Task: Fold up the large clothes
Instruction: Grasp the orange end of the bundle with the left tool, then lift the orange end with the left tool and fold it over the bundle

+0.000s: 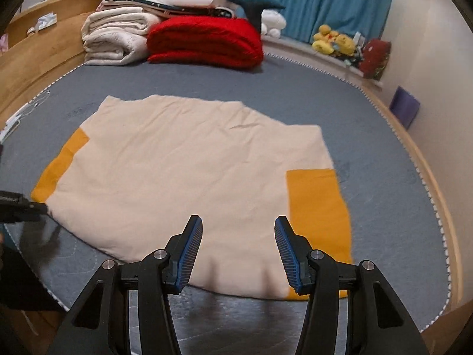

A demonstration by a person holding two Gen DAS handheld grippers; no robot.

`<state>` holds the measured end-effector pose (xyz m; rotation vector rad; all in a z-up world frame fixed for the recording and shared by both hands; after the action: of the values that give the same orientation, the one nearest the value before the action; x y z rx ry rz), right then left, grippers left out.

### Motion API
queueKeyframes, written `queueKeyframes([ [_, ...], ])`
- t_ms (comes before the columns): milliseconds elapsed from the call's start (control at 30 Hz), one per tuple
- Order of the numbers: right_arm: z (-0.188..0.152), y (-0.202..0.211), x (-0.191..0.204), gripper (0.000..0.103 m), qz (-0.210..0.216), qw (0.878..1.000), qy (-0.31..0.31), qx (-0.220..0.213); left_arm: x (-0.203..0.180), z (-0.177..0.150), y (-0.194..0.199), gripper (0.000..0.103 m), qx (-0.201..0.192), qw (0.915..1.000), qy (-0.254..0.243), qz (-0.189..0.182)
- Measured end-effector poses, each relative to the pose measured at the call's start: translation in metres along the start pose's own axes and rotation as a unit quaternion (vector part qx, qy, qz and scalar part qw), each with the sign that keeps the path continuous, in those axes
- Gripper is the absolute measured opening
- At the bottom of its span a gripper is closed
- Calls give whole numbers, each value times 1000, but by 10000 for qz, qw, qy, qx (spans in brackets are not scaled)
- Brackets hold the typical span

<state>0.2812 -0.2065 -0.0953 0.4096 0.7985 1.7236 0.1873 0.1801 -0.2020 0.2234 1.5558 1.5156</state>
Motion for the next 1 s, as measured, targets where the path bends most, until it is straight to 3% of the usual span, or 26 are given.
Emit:
queueKeyframes([
  [133, -2, -2, 2, 52, 161, 9998, -56, 115, 8, 4, -7, 56, -158, 9982, 517, -267],
  [600, -9, -11, 5, 52, 515, 9977, -129, 409, -3, 37, -28, 55, -946, 9900, 834, -631],
  [667, -10, -12, 5, 52, 561, 9974, -153, 429, -3, 39, -30, 51, -1026, 9888, 854, -666],
  [800, -10, -16, 7, 52, 637, 9963, -264, 505, -7, 43, -25, 16, -1102, 9873, 797, -816],
  [1000, -2, -23, 18, 50, 777, 9943, -487, 538, -45, 60, 20, 11, -1290, 9885, 45, -792],
])
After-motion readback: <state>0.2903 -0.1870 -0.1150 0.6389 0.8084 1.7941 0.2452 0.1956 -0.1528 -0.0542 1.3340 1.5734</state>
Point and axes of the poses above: each gripper's, at about its wrist camera, not at the fingertips, and y roughly against the way its jaws point, x to its left, z to its top, the point moved 2 cm from there along -y, roughly the way its jaws point, and after that the axes turned 4 degrees about -x, right-handed, at the moved point
